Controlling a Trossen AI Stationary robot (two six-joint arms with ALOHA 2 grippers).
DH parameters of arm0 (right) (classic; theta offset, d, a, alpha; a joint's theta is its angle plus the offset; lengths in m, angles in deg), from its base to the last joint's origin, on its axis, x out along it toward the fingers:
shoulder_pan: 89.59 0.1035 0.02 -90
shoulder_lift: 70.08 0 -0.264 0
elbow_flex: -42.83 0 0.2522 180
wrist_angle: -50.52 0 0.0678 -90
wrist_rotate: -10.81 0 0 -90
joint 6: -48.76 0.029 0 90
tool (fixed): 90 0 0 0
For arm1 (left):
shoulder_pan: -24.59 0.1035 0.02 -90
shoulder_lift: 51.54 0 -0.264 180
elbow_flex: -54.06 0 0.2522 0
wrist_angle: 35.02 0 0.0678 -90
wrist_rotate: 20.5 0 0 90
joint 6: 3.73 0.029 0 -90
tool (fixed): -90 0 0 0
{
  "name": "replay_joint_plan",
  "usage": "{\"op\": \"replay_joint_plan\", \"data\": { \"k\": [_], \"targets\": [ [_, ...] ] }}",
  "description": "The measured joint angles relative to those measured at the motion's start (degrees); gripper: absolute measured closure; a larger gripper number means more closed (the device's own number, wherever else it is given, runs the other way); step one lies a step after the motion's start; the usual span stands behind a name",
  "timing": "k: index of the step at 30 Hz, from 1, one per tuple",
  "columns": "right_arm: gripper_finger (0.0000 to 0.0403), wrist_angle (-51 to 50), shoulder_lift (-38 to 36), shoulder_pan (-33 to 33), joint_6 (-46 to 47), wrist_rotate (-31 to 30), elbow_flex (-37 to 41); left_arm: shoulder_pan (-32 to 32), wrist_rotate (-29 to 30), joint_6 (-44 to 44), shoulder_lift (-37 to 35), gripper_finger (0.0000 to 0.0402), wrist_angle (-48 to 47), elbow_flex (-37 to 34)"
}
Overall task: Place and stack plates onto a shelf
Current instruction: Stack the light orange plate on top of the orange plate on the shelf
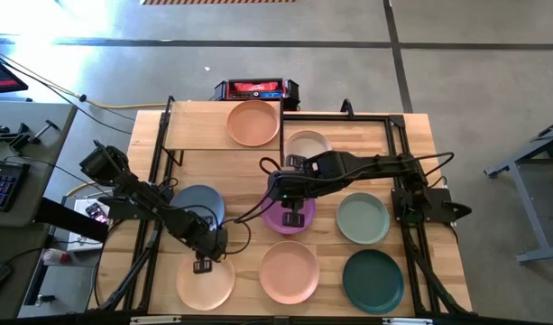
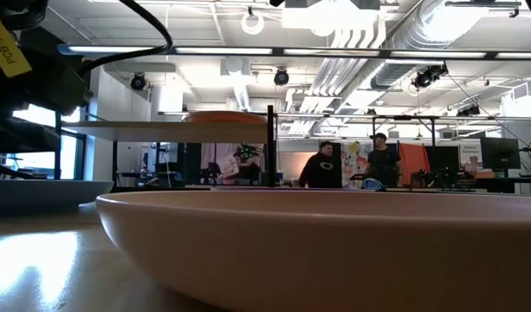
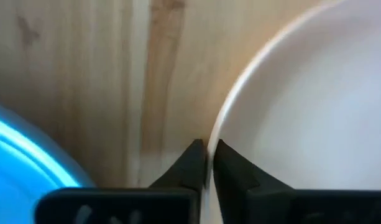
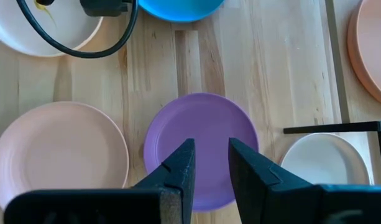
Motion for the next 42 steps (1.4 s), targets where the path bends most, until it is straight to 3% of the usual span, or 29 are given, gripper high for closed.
{"op": "replay_joint_plan", "data": {
  "k": [9,17,24,34,42],
  "targets": [
    [0.0329,0.0,0.0,0.0,0.0,0.0,0.0,1.0,0.1,1.4,-3.1,0.0398,-0.6,0.0],
    [0.0329,0.2,0.0,0.0,0.3,-0.3,0.0,5.9,2.8,3.6,-11.5,0.0400,-2.9,0.0],
    [0.0329,0.5,0.0,-0.7,0.3,-10.2,0.0,15.5,10.2,8.7,-19.9,0.0400,-7.1,0.0],
    [0.0329,0.6,0.0,-3.2,2.4,-18.4,0.0,29.4,18.1,11.5,-30.6,0.0401,-3.0,0.5],
    [0.0329,0.3,0.0,-5.6,6.3,-25.2,0.0,38.2,27.1,20.2,-33.0,0.0401,-3.1,9.4]
  ]
}}
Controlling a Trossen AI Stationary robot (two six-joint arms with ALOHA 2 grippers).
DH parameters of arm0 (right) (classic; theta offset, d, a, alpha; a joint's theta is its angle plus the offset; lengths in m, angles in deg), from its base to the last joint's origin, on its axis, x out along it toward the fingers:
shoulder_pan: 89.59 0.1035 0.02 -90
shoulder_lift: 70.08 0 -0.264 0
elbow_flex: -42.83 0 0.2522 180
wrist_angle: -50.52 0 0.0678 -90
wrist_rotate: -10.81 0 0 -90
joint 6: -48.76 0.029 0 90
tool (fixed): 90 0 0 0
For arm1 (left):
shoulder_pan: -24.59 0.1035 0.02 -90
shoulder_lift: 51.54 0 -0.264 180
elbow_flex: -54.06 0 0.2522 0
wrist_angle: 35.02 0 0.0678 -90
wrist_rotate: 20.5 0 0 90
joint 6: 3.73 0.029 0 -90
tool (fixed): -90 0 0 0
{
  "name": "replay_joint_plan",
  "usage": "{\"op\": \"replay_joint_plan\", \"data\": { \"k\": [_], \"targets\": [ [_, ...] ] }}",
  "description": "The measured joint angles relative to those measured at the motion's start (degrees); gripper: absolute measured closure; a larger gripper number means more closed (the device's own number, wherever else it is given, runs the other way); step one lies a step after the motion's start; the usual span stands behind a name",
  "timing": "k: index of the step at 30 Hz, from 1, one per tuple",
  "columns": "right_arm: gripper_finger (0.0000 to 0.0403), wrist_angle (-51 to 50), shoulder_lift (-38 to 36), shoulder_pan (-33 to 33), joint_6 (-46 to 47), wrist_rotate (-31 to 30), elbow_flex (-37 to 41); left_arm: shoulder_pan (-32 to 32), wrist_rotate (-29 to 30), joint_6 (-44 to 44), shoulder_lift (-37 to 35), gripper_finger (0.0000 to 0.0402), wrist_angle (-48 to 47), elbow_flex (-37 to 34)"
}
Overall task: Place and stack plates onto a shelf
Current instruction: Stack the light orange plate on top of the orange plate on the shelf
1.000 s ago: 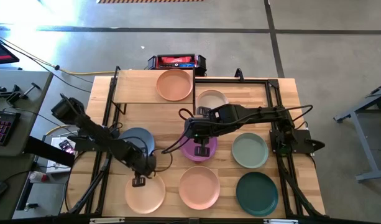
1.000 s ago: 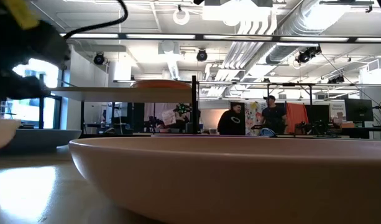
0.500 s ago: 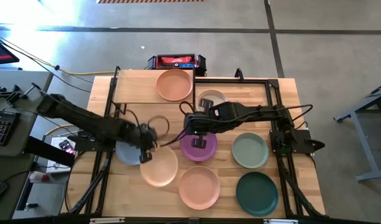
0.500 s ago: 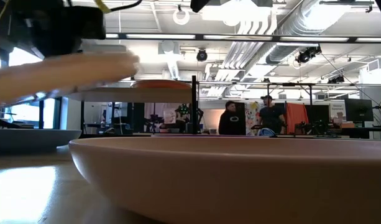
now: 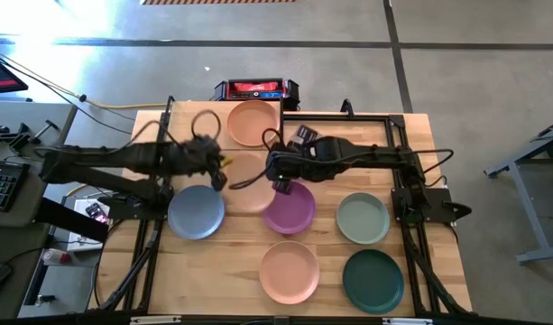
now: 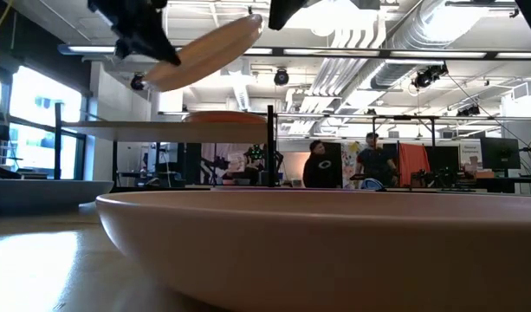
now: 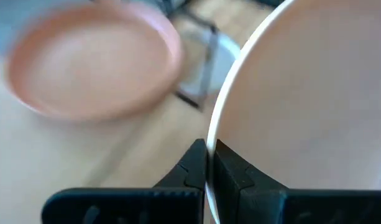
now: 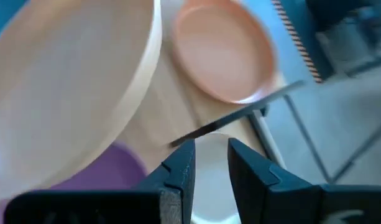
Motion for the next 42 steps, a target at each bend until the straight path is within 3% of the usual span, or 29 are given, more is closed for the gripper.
{"op": "replay_joint_plan", "data": {
  "k": [6,12,18,26,42],
  "targets": [
    [0.0329,0.0,0.0,-1.5,1.7,-9.1,0.0,8.0,0.5,6.0,0.5,0.0401,-0.3,4.0],
    [0.0329,0.4,0.0,-4.3,1.6,-10.4,0.0,16.1,0.5,11.1,1.2,0.0401,0.5,5.3],
    [0.0329,0.8,0.0,-7.8,1.5,-13.6,0.0,23.8,0.3,16.2,3.0,0.0401,8.6,5.4],
    [0.0329,0.8,0.0,-13.0,1.0,-11.9,0.0,32.8,-5.8,16.5,8.7,0.0401,11.5,8.2],
    [0.0329,0.8,0.0,-19.2,-1.8,-3.4,0.0,40.3,-11.5,15.6,20.7,0.0401,-3.2,26.8]
  ]
}}
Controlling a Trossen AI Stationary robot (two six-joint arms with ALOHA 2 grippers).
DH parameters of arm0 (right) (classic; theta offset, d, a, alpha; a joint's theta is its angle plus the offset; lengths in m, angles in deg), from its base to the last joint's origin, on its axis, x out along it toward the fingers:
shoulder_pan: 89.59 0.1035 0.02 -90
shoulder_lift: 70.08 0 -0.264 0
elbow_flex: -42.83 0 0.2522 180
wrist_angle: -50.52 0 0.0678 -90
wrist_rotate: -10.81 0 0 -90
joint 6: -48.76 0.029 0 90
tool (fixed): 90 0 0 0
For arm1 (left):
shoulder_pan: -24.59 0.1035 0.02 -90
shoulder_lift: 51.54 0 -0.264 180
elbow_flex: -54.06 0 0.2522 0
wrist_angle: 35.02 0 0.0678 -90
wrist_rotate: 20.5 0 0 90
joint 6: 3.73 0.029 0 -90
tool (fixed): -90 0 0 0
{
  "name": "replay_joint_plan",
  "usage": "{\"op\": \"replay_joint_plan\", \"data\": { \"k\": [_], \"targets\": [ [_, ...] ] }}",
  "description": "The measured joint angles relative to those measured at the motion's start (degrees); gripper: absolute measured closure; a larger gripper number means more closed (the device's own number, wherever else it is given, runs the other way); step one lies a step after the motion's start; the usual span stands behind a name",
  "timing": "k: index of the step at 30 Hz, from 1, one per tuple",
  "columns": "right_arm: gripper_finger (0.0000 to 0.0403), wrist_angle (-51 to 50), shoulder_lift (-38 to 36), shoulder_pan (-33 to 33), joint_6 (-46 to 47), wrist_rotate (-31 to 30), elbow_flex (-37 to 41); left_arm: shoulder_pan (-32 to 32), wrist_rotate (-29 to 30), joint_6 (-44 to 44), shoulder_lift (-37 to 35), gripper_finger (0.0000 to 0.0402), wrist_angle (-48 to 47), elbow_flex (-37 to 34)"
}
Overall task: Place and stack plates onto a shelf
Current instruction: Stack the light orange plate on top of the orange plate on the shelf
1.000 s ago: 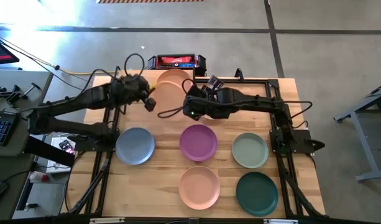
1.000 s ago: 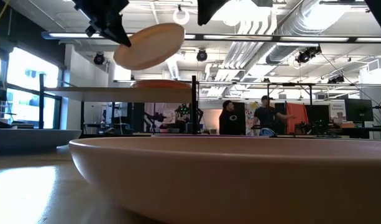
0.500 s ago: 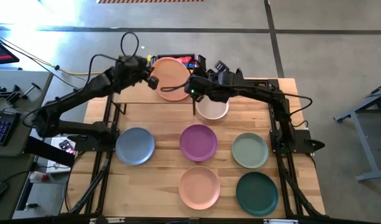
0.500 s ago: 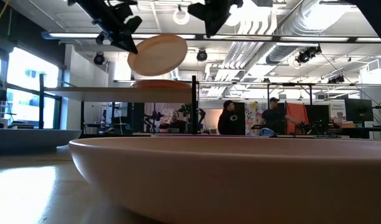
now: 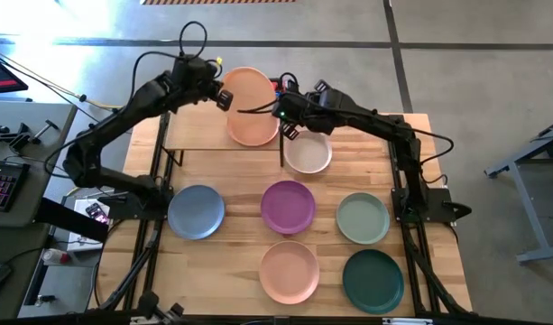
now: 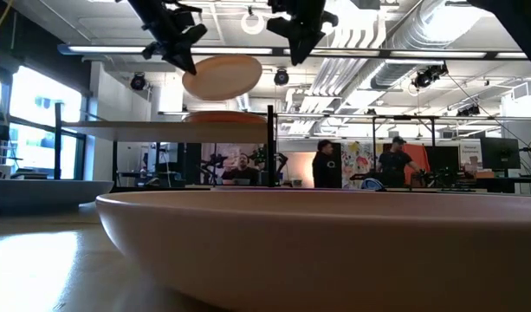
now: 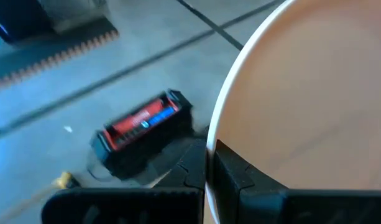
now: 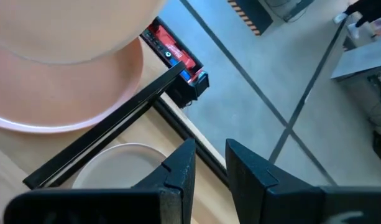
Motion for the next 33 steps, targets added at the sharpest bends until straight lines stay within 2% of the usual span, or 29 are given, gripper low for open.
{"op": "replay_joint_plan", "data": {
  "k": [3,9,18,24,33],
  "targets": [
    [0.0329,0.0,0.0,-0.3,0.0,1.7,0.0,1.2,-3.5,-1.8,2.2,0.0401,-4.3,3.1],
    [0.0329,0.0,0.0,-0.5,0.4,3.3,0.0,2.3,-4.9,-2.3,6.5,0.0401,-9.8,5.7],
    [0.0329,-0.1,0.0,-0.5,0.4,4.0,0.0,4.7,-16.1,-5.4,10.1,0.0401,-11.8,5.9],
    [0.0329,-0.5,0.0,-0.5,0.0,4.0,0.0,5.7,-16.7,-6.8,10.5,0.0401,-16.2,5.9],
    [0.0329,-0.5,0.0,-0.5,-0.6,4.0,0.0,5.7,-19.1,-8.7,10.7,0.0401,-16.6,5.9]
  ]
}}
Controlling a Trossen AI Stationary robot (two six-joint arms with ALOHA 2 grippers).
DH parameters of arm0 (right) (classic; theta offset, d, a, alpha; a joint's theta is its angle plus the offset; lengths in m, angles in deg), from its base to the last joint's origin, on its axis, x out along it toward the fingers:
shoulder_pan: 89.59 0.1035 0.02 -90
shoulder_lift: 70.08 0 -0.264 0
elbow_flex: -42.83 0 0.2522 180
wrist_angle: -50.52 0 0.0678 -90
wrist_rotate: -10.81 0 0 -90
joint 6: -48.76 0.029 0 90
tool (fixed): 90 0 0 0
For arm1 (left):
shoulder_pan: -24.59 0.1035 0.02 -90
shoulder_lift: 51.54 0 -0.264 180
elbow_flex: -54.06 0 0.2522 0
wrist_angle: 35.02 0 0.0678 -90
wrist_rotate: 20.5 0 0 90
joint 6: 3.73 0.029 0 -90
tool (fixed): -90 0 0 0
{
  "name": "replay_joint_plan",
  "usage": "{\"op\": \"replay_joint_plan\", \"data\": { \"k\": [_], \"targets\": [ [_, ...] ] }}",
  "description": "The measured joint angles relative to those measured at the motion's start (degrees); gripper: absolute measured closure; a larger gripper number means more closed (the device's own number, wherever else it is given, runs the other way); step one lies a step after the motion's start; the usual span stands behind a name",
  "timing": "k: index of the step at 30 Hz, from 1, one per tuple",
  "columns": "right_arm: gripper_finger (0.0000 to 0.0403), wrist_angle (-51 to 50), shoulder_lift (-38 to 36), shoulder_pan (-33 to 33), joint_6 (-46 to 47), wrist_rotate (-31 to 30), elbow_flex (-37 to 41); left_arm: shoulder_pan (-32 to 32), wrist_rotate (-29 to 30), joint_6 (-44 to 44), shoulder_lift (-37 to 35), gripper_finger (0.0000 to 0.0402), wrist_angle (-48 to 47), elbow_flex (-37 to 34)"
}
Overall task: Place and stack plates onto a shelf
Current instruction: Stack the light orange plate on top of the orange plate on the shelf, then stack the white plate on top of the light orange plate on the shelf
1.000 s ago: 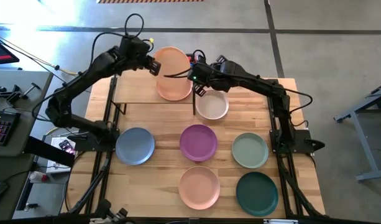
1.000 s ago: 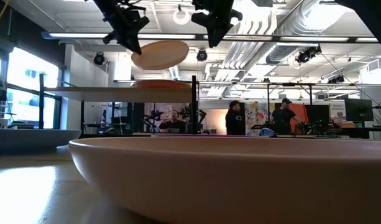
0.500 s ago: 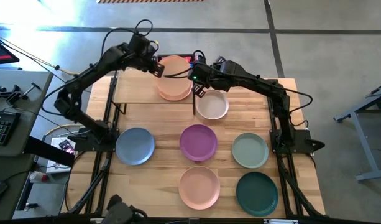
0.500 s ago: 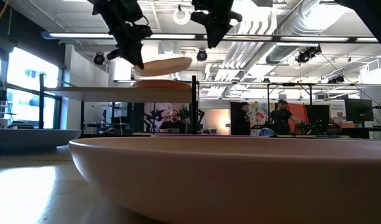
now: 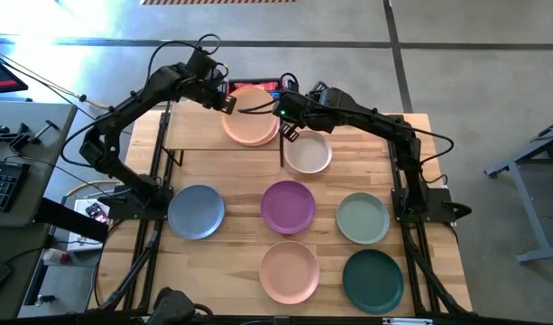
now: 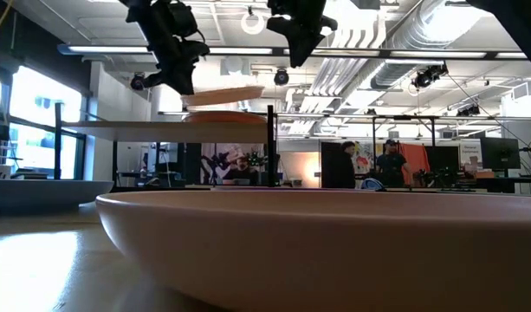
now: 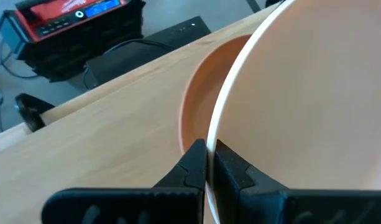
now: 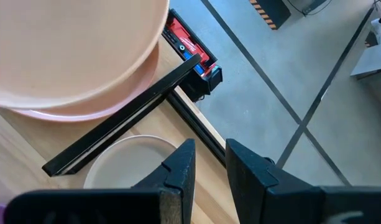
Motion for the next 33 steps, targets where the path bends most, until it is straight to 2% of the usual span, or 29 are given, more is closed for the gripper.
{"op": "replay_joint_plan", "data": {
  "k": [8,19,33],
  "targets": [
    [0.0329,0.0,0.0,0.0,-0.5,0.3,0.0,0.0,-0.6,-0.6,2.9,0.0400,-1.5,0.0],
    [0.0329,0.0,0.0,0.0,-1.4,0.4,0.0,0.4,-0.1,-0.6,3.4,0.0398,-0.1,0.0],
    [0.0329,0.0,0.0,0.0,-2.4,0.4,0.0,0.4,-0.8,-0.5,3.4,0.0340,-0.1,0.0]
  ]
}}
